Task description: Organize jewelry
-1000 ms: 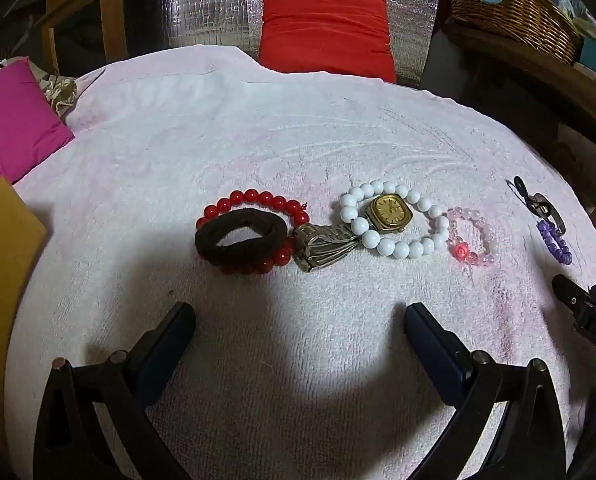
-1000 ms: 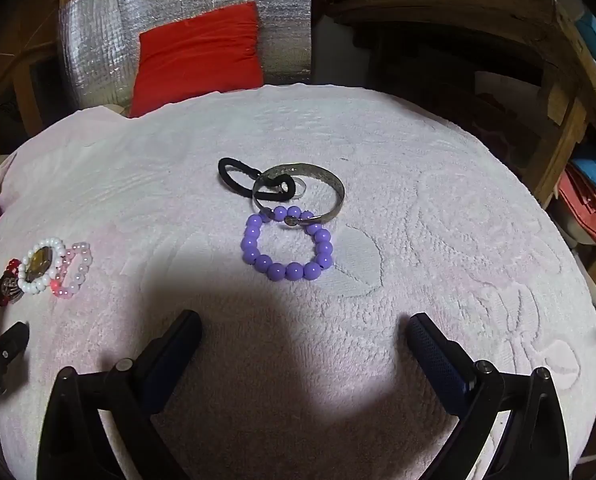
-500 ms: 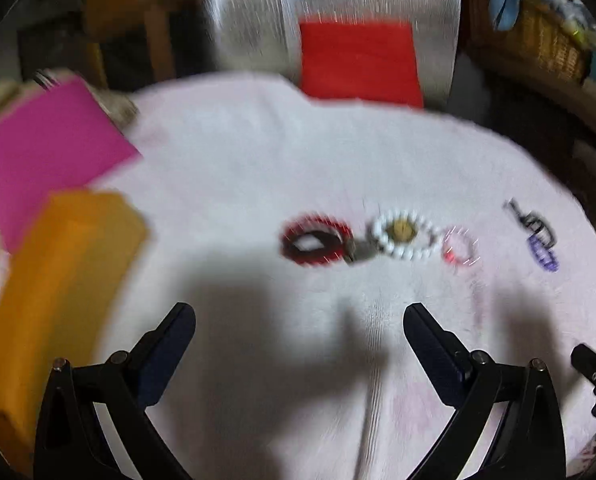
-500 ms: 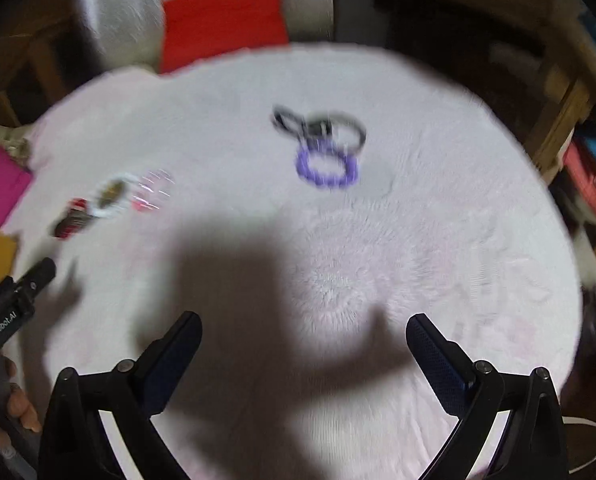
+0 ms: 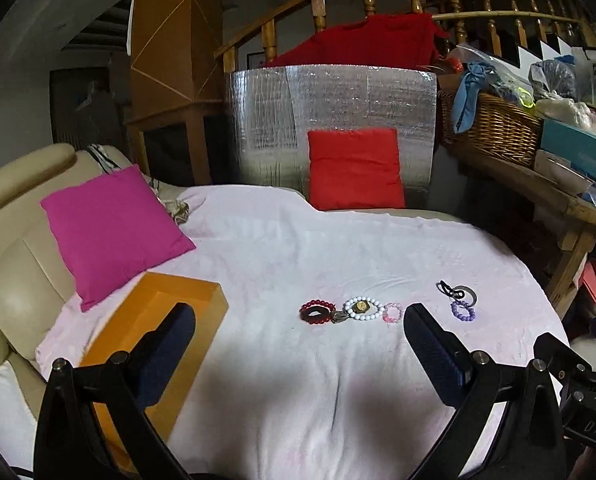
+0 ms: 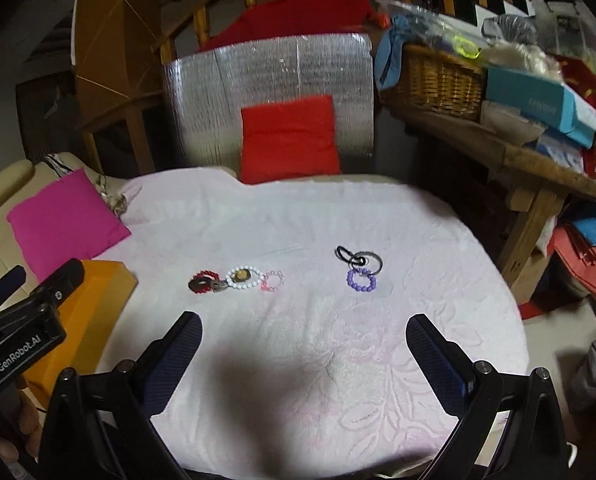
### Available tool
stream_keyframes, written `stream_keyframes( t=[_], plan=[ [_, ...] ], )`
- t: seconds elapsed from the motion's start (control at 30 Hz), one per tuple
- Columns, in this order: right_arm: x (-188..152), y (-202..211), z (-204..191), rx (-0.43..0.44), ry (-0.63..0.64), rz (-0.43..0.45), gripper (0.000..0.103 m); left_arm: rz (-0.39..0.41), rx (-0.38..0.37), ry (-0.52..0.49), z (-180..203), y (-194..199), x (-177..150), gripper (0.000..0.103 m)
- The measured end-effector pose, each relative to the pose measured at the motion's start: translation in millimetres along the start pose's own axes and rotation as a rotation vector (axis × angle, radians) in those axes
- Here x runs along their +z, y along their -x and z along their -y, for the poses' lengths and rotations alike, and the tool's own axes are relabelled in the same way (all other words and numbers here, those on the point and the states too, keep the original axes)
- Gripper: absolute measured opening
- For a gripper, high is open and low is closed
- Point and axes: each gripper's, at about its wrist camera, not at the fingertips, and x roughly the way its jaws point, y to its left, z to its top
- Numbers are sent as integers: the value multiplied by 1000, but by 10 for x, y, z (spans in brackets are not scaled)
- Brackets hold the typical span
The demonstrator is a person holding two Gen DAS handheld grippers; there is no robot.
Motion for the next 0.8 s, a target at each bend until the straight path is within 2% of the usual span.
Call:
stream_keyframes(
  t=[0.1, 0.3, 0.8],
  plan=[
    [-5, 129, 10, -21, -7, 27, 103, 23, -8, -11, 10, 141, 42, 103],
    [7, 81, 121, -4, -56, 30, 103, 68, 10, -30, 42, 292, 18, 103],
    [155, -235, 17, 12, -44, 32, 103, 85, 49, -60, 5, 181, 135, 103]
  ],
)
